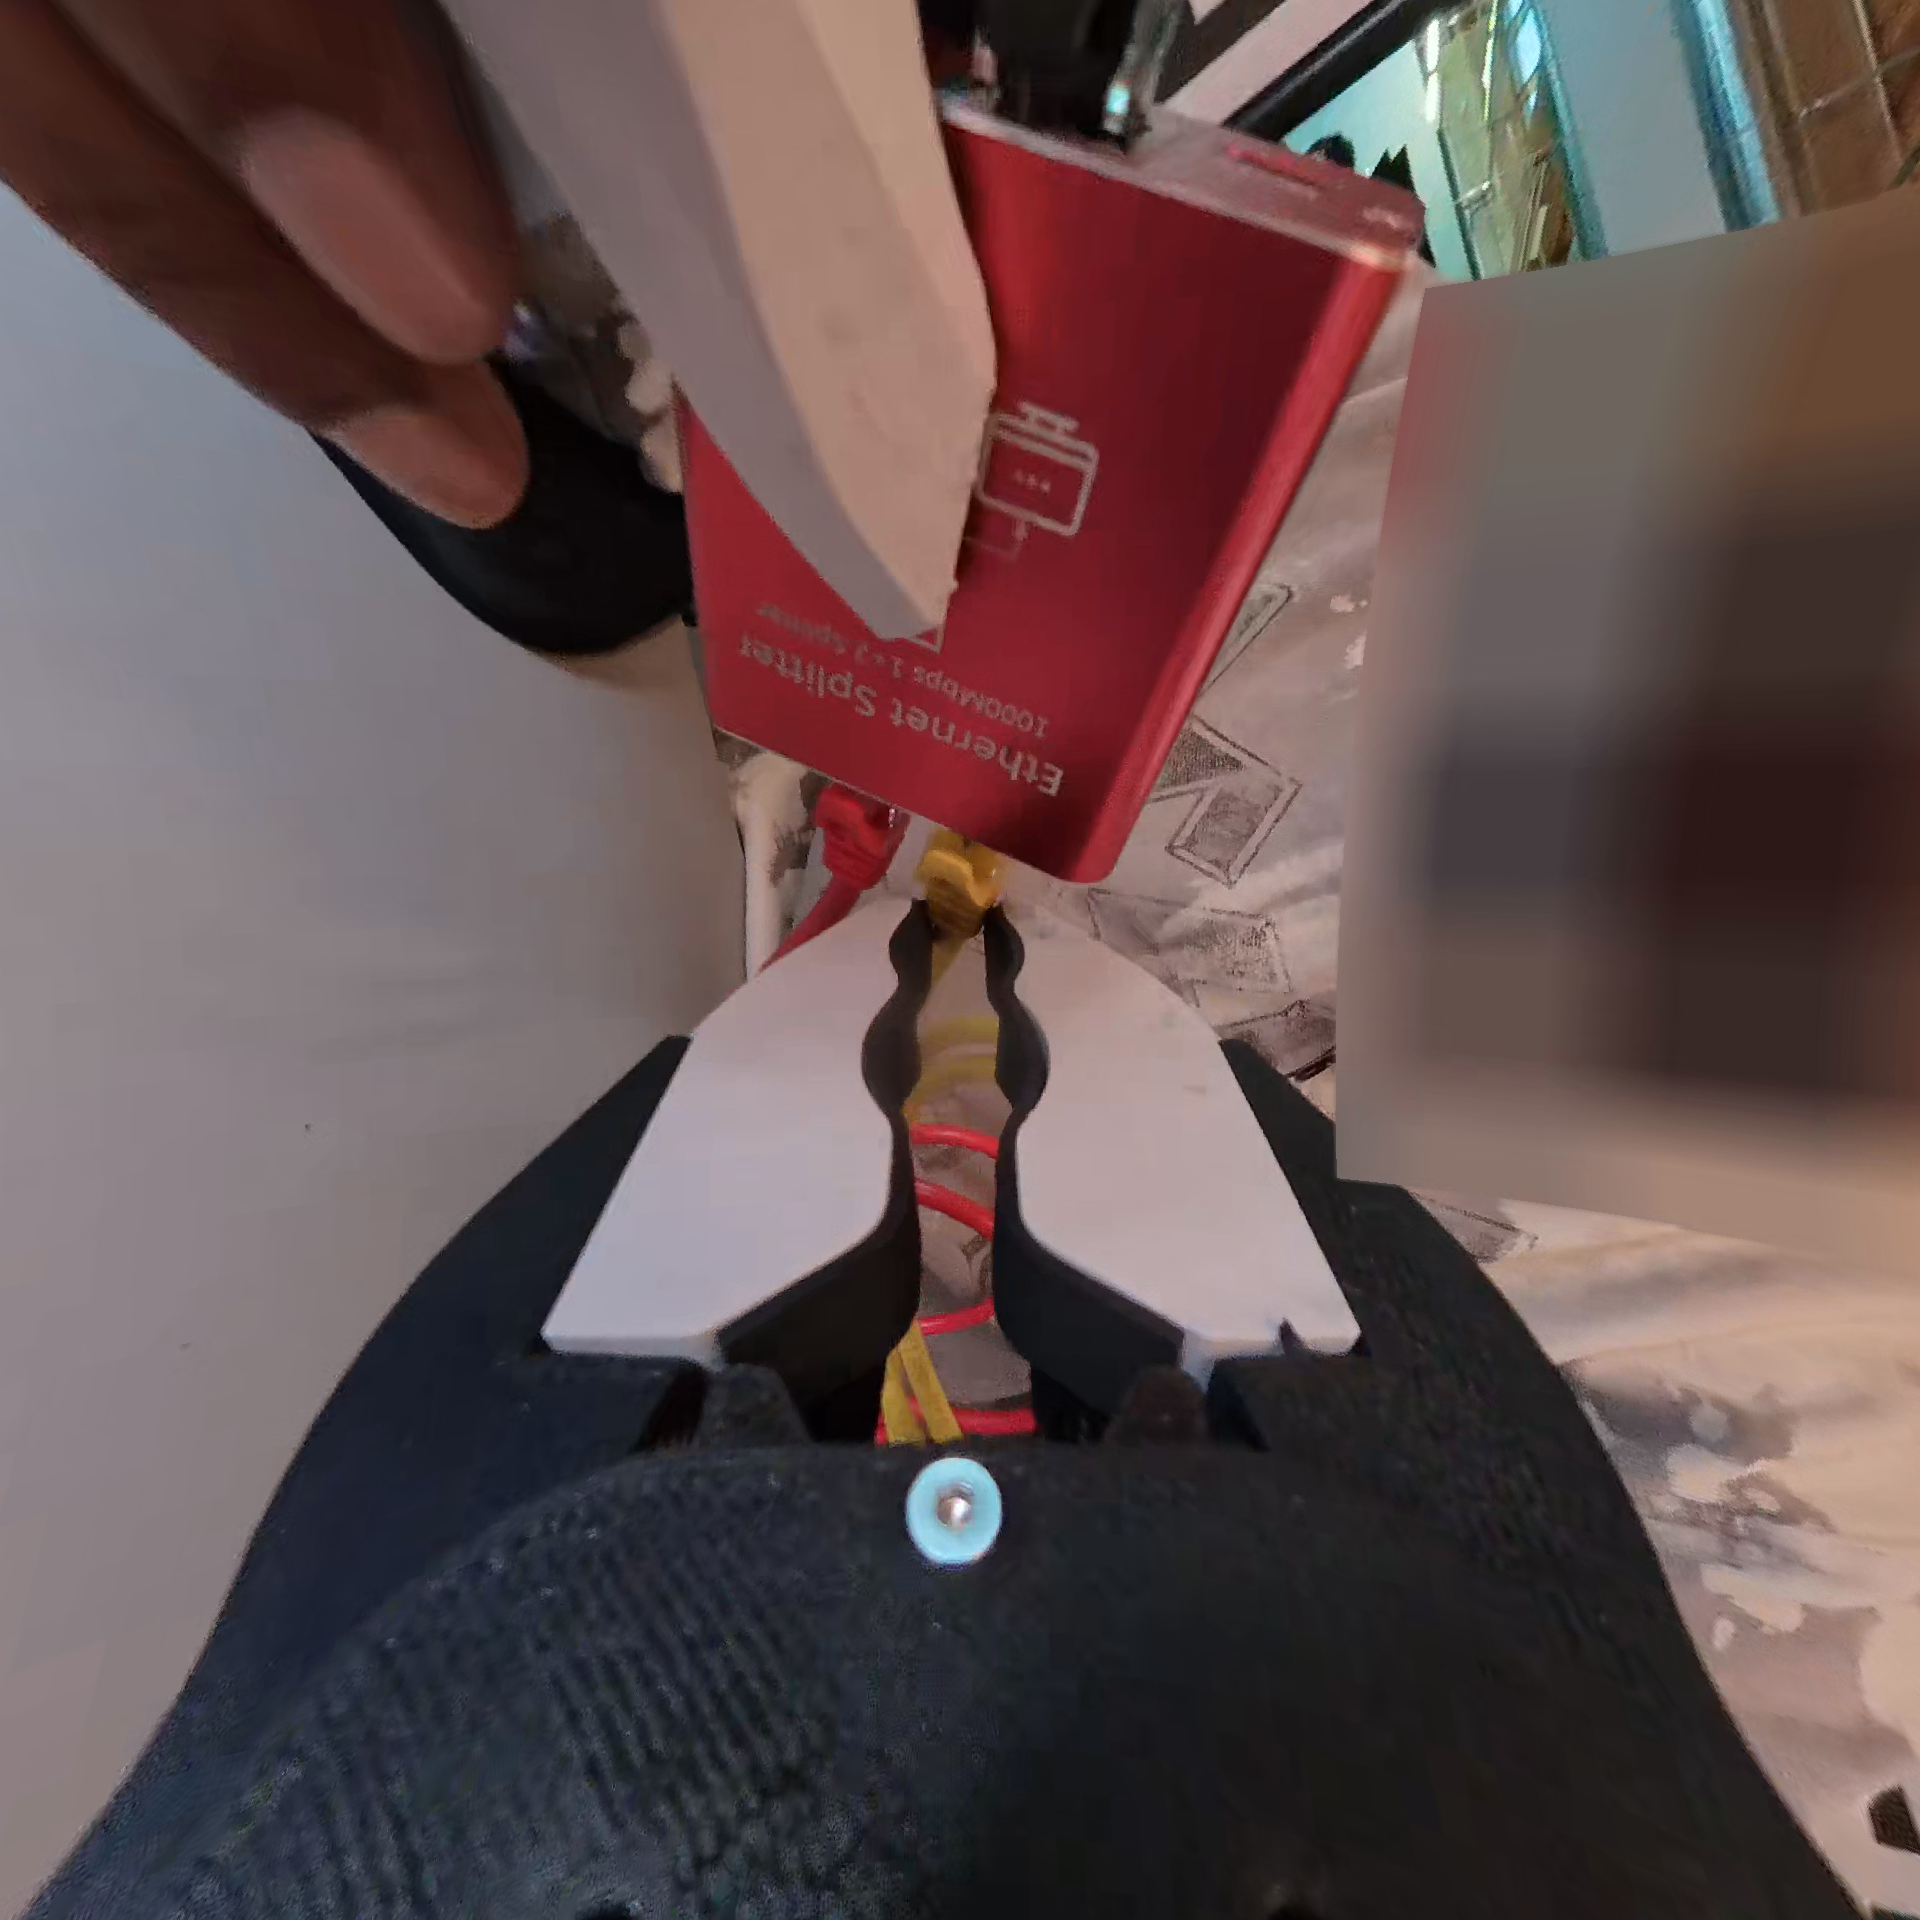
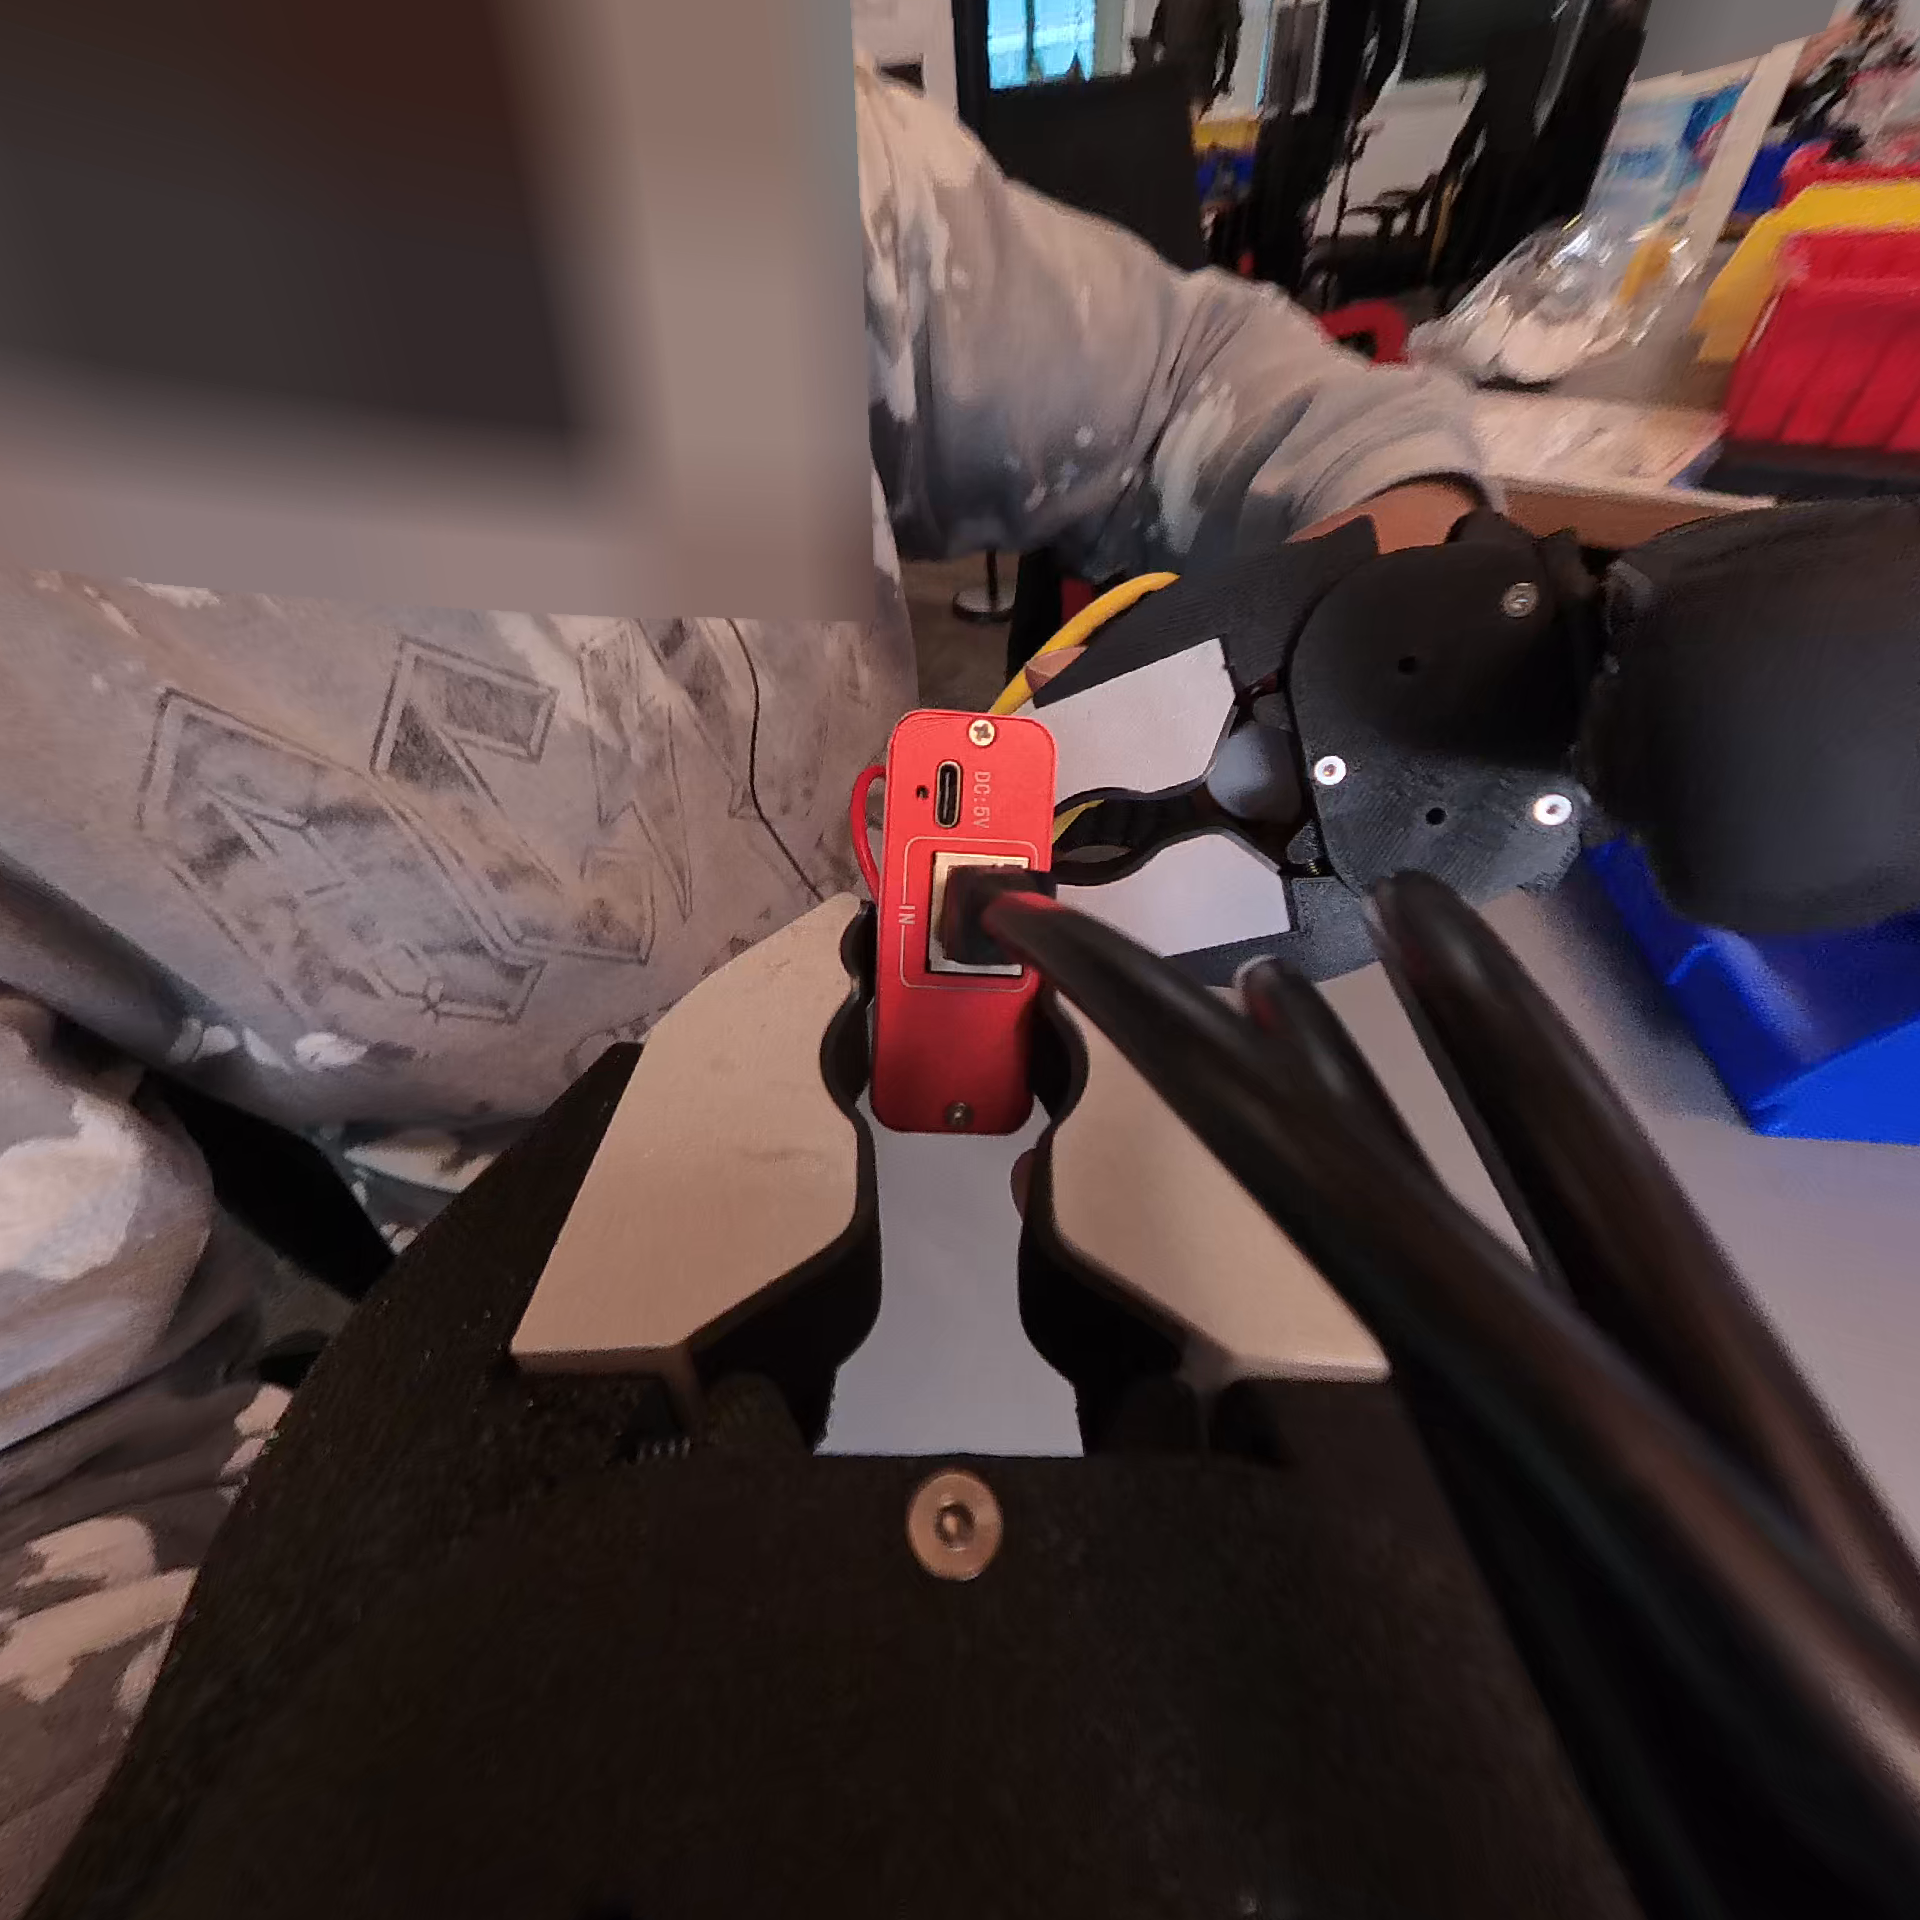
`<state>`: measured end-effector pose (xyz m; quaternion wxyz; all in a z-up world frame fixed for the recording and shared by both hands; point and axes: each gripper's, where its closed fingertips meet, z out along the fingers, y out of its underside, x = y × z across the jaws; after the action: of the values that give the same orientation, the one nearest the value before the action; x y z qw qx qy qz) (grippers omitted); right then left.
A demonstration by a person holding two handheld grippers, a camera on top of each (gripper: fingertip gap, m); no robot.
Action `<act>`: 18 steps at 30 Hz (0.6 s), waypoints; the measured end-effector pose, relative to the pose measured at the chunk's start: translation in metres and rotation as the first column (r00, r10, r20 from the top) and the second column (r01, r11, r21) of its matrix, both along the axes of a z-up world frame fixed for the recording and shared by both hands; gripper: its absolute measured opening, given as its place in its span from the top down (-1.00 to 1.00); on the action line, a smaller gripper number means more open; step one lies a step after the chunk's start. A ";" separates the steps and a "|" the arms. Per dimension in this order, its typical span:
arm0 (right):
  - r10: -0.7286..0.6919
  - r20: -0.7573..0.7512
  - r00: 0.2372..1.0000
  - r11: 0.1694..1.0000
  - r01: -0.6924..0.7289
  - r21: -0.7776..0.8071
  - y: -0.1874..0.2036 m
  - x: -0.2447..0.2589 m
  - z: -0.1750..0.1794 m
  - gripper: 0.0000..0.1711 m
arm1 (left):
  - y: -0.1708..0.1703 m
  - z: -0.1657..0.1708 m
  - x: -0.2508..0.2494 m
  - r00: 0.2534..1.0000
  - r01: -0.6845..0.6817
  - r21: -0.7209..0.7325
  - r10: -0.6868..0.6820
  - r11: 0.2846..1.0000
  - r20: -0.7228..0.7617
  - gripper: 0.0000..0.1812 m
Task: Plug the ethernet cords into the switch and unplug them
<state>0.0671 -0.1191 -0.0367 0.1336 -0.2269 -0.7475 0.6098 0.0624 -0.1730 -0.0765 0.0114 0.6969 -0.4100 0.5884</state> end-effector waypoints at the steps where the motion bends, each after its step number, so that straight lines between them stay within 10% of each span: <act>1: -0.010 -0.004 1.000 1.000 0.010 0.001 0.001 -0.001 0.001 0.66 | 0.002 0.001 0.000 1.000 -0.018 0.012 0.018 1.000 0.016 0.89; 18: -0.011 0.247 0.969 0.984 -0.033 0.172 -0.026 -0.001 -0.040 0.67 | -0.018 -0.036 0.002 0.999 -0.003 0.166 0.010 0.986 -0.041 0.90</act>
<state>0.0661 -0.1453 -0.0767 0.0555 -0.2841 -0.8103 0.5095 0.0641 -0.1911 -0.1128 -0.0402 0.7088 -0.4550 0.5375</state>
